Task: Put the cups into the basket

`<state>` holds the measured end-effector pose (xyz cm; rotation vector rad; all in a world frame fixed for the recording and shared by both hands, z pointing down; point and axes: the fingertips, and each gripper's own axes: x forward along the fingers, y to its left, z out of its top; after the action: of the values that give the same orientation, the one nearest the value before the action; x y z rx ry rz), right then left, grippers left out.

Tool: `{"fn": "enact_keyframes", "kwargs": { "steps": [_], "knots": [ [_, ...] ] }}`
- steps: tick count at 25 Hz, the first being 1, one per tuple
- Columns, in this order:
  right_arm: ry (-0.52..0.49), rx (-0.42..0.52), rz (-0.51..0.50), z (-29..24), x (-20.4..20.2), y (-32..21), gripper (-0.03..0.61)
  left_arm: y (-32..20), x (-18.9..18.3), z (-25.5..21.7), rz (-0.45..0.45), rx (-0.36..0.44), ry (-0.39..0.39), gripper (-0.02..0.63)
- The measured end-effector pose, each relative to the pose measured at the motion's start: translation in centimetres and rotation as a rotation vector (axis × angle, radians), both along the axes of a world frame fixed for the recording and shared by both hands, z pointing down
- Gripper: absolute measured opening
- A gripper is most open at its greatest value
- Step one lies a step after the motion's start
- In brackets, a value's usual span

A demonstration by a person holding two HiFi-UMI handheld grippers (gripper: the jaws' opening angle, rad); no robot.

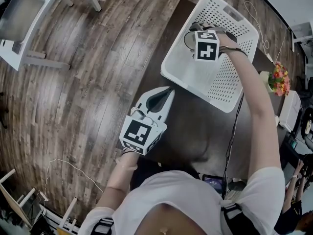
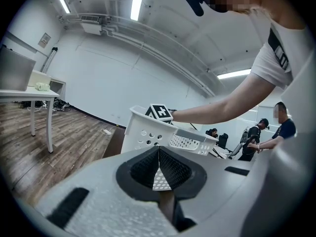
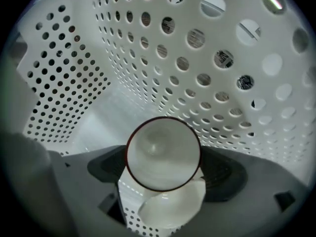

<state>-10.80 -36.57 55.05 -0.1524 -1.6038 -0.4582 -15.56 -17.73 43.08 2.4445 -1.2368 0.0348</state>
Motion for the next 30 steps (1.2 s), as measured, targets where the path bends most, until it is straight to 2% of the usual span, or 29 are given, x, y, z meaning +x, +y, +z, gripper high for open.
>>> {"fn": "enact_keyframes", "kwargs": {
  "steps": [9,14,17,18,19,20,22,26,30],
  "knots": [
    [-0.058,0.012,0.073,-2.6,1.1,0.3,0.446,0.5,0.2,-1.4,-0.010,0.028,-0.008,0.011],
    [-0.117,-0.017,0.166,-4.7,2.0,1.0,0.446,0.9,0.5,-2.4,-0.024,0.041,0.001,0.011],
    [-0.183,-0.046,0.248,-5.8,2.1,1.7,0.445,1.2,0.6,-2.9,-0.029,0.050,-0.002,0.011],
    [-0.214,-0.029,0.267,-6.3,1.9,1.6,0.438,1.2,0.6,-3.1,-0.029,0.054,-0.004,0.011],
    [-0.252,0.020,0.275,-6.9,1.6,1.1,0.311,1.3,0.6,-3.2,-0.028,0.057,-0.005,0.011],
    [-0.291,0.085,0.279,-7.5,1.3,0.6,0.013,1.4,0.6,-3.3,-0.028,0.061,-0.005,0.012],
    [-0.337,0.147,0.285,-8.1,0.8,0.5,0.011,1.6,0.5,-3.6,-0.030,0.067,-0.005,0.011],
    [-0.420,0.150,0.324,-9.6,-0.3,2.1,0.009,1.8,0.5,-4.2,-0.033,0.071,-0.019,0.011],
    [-0.586,0.185,0.436,-13.5,-0.7,3.4,0.011,1.8,1.2,-5.0,-0.022,0.081,-0.053,0.011]
  ]
}}
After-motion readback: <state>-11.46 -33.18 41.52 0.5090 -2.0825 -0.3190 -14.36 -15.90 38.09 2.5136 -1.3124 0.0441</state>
